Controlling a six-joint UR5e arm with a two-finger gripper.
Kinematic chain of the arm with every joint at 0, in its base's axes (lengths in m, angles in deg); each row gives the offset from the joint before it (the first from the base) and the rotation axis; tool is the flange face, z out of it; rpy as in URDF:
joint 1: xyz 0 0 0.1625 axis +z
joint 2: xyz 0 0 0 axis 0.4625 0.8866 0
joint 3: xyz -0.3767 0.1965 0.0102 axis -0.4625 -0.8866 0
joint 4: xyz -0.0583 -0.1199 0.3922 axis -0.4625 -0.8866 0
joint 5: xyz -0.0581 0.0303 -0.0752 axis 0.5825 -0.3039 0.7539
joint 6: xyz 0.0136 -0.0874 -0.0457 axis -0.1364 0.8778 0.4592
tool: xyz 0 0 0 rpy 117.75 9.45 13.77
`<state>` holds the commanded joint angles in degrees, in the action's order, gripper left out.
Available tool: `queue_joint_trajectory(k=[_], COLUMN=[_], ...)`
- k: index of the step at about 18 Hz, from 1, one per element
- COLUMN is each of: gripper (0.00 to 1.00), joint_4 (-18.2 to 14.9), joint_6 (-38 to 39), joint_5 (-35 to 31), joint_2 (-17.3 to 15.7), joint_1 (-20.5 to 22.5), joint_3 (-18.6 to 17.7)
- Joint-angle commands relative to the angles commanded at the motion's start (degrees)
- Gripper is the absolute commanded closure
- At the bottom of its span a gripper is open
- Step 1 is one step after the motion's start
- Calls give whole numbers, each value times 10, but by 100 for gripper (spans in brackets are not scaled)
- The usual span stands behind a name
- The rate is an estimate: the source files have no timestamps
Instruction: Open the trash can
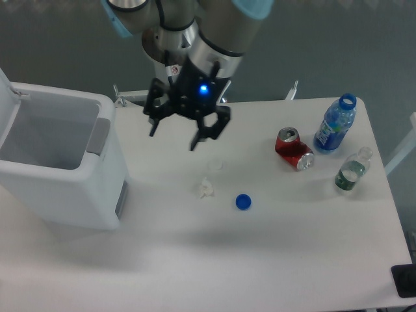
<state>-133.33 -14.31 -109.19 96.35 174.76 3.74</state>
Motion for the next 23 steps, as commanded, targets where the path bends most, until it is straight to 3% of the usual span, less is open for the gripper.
queue_joint_trajectory(k=[3,7,11,18,23], gripper=[0,0,0,0,0], joint_4=[3,61,83,99,101], joint_6=[-24,-97,-142,-349,-381], joint_5=[-87,-177,-186,-221,-248], joint_2=[29,85,127,185,203], joint_1=[6,14,28,46,44], joint_3=[1,1,7,28,37])
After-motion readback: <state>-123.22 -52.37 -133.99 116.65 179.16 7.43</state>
